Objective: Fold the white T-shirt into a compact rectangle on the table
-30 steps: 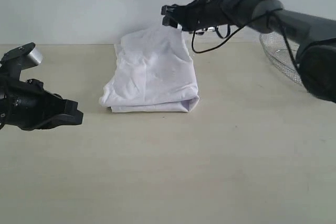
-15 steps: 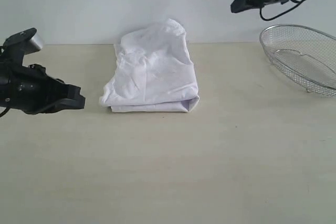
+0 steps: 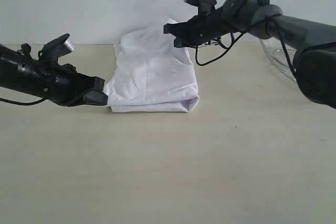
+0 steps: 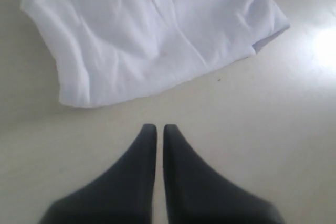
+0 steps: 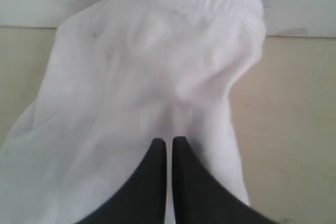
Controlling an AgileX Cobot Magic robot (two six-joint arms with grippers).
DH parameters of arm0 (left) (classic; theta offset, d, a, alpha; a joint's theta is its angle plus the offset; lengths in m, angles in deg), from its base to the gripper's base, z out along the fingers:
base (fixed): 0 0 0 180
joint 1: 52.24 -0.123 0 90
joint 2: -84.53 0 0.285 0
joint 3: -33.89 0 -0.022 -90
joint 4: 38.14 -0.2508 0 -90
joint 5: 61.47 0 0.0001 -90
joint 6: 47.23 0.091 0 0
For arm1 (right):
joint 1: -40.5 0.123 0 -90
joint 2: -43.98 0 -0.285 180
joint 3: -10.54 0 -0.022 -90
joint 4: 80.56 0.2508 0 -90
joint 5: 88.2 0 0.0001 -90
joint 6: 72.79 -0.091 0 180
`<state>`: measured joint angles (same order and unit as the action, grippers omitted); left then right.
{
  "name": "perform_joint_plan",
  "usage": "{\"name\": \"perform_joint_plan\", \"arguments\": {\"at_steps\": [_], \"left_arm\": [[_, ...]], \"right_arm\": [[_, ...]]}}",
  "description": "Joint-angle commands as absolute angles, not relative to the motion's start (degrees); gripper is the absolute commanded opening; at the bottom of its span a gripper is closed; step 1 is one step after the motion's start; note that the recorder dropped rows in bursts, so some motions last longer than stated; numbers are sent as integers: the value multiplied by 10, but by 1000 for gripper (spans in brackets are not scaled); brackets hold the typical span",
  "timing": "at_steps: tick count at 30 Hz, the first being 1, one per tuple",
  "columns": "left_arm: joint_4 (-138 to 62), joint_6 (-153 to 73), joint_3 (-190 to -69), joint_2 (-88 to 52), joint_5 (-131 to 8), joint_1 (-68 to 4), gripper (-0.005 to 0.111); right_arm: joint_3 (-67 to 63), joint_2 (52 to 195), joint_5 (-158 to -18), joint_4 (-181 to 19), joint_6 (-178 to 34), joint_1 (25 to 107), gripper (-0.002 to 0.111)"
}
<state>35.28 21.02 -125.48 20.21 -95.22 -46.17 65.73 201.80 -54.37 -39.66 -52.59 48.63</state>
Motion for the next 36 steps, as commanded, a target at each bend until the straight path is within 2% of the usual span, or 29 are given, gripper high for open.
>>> {"name": "perform_joint_plan", "arguments": {"at_steps": [1, 6, 14, 20, 30, 36], "left_arm": [[364, 222, -1270, 205, -928, -446, 4], [378, 244, -1329, 246, -886, -438, 4], [378, 241, -1420, 344, -897, -436, 4], [374, 225, -1430, 366, -914, -436, 4], [361, 235, -1428, 270, -930, -436, 4], [322, 230, -1377, 177, -930, -436, 4]], "right_arm": [[660, 2050, -557, -376, -532, 485, 0], [660, 2036, -480, -389, -499, 485, 0], [660, 2028, -340, -507, -532, 485, 0], [660, 2027, -342, -523, -516, 485, 0], [660, 1949, -369, -492, -479, 485, 0], [660, 1901, -324, -502, -467, 479, 0]]}}
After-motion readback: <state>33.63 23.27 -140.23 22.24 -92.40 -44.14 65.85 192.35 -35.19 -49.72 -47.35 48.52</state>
